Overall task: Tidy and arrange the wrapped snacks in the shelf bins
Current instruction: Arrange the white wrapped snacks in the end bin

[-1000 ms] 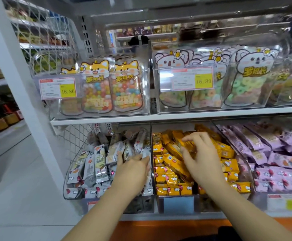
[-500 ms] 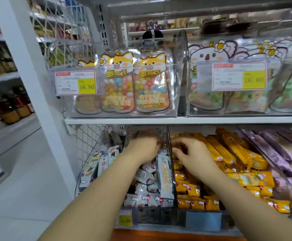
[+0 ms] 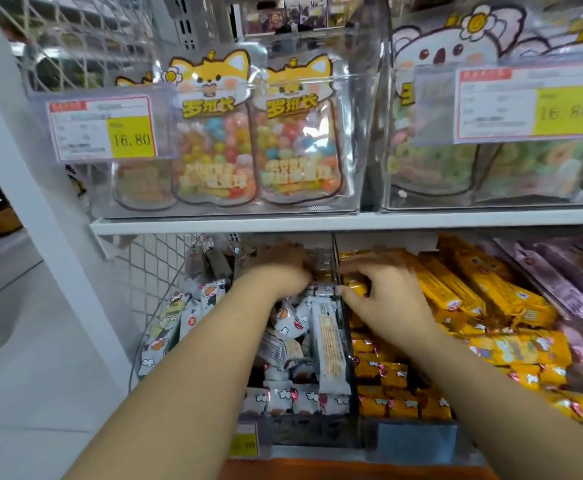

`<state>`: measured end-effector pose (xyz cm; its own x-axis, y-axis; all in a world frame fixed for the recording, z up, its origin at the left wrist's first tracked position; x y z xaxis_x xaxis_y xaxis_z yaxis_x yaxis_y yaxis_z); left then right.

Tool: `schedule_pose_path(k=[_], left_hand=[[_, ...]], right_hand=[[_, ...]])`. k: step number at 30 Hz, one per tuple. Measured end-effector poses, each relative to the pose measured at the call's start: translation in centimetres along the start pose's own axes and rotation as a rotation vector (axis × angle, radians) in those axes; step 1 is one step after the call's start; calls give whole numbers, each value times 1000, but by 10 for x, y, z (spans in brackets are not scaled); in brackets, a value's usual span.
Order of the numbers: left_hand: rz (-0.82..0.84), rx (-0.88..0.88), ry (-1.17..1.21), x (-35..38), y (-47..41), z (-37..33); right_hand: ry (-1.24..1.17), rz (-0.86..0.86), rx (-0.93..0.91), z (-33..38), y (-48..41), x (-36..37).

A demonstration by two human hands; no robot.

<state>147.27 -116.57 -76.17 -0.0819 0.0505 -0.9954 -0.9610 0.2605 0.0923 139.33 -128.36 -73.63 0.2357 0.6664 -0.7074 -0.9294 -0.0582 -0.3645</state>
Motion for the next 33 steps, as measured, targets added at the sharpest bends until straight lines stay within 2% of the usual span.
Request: schedule_pose_path(k=[4, 9, 15, 19, 27, 31, 33], left_hand=[[56, -177, -143, 14, -11, 12], [-17, -132, -55, 8, -19, 5], [-139, -172, -154, 6, -24, 4], [-123, -154, -122, 2, -17, 2], [-259, -99, 192, -37, 26, -1], [-492, 29, 360, -56, 66, -6], [-551, 86, 459, -60, 87, -8]], right_hand=[[-55, -51, -41, 0, 1, -7], [-83, -66, -47, -1, 2, -7], [-100, -81, -50, -4, 2, -4], [-89, -86, -62, -3, 2, -5], [-79, -64, -44, 3, 3, -5], [-114, -56, -21, 7, 5, -7], [-159, -50, -13, 10, 8, -7]])
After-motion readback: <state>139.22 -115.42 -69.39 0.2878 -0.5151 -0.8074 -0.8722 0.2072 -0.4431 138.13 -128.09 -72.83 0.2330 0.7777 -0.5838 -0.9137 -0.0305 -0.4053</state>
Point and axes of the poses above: each hand's wrist, its own y-axis away from the middle knuckle, its own x-axis out of the palm, z = x × y, the point moved 10 cm from there along -y, towards the middle knuckle, and after that the axes turned 11 degrees about -y, right-handed, at the moved point
